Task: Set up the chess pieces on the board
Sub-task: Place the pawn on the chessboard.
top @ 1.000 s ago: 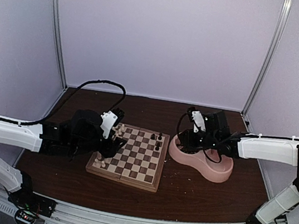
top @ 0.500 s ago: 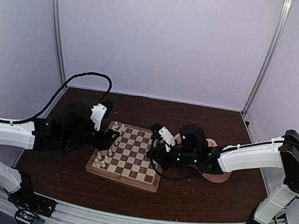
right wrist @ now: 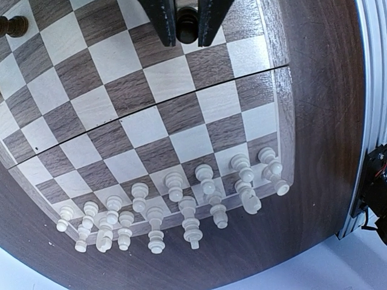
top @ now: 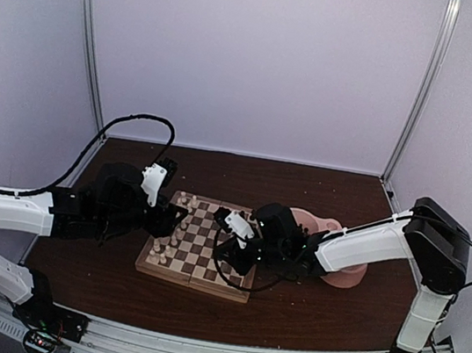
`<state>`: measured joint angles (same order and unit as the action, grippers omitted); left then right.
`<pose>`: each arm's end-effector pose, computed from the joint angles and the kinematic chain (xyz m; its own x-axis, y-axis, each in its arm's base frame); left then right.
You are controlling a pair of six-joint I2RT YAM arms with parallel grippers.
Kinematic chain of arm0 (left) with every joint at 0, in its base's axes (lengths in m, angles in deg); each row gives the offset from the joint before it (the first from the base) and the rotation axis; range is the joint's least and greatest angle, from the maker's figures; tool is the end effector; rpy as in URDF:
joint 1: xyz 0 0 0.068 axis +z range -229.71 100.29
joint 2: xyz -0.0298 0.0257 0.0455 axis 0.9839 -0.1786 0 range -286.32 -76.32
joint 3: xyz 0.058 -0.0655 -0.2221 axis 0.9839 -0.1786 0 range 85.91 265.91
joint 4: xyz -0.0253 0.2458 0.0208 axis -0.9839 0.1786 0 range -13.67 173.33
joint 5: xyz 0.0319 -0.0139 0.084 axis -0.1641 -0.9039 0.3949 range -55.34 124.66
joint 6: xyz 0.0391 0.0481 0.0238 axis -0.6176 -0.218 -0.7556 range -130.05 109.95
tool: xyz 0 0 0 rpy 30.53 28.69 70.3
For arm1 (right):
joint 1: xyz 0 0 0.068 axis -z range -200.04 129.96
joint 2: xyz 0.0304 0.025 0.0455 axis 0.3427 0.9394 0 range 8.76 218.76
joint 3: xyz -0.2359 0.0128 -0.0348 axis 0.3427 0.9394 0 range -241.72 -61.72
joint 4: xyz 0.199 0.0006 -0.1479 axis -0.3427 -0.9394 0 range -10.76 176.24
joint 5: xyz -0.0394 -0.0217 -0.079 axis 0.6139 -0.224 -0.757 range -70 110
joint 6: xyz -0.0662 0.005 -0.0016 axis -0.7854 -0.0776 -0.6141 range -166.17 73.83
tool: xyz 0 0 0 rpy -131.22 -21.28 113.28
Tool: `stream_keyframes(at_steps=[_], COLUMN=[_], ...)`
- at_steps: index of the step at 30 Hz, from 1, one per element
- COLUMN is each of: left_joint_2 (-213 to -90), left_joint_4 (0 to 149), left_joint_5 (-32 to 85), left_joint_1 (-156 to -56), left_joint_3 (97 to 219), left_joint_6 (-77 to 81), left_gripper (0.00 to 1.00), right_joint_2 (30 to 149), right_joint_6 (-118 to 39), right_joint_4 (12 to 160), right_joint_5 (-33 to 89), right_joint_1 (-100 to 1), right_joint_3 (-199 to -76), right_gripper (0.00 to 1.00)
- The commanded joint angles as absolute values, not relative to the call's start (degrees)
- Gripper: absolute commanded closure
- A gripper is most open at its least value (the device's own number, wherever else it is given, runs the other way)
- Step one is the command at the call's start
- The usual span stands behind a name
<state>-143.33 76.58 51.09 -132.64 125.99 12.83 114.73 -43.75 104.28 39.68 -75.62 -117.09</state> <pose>0.1773 -0.2097 0.2162 -0.4923 0.0330 -0.8698 0.4584 0.8593 -0.2268 0.2001 0.3232 0.1267 -0.3435 -0.4309 -0.8345 -0.9234 0.3167 0.2166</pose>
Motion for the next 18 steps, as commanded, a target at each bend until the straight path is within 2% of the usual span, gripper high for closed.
stream_keyframes(at_steps=[1, 11, 18], left_joint_2=[-143.58, -144.18, -145.64], left_joint_4=[75.36, 75.63, 76.94], left_joint_5=[50.24, 49.55, 47.37], left_joint_1=[-132.27, -132.25, -132.23], left_joint_3=[126.05, 126.41, 127.79], left_joint_6=[13.08, 12.43, 11.78], left_gripper=[0.38, 0.38, 0.38], right_joint_2=[116.52, 116.19, 110.28], right_joint_6=[-45.42, -47.31, -47.35], right_joint_4=[102.52, 100.72, 101.27], right_joint_5=[37.55, 34.92, 33.46], right_joint_1=[-76.32, -76.6, -76.72], right_joint_3=[-119.7, -120.27, -117.84], right_gripper=[0.86, 0.77, 0.61])
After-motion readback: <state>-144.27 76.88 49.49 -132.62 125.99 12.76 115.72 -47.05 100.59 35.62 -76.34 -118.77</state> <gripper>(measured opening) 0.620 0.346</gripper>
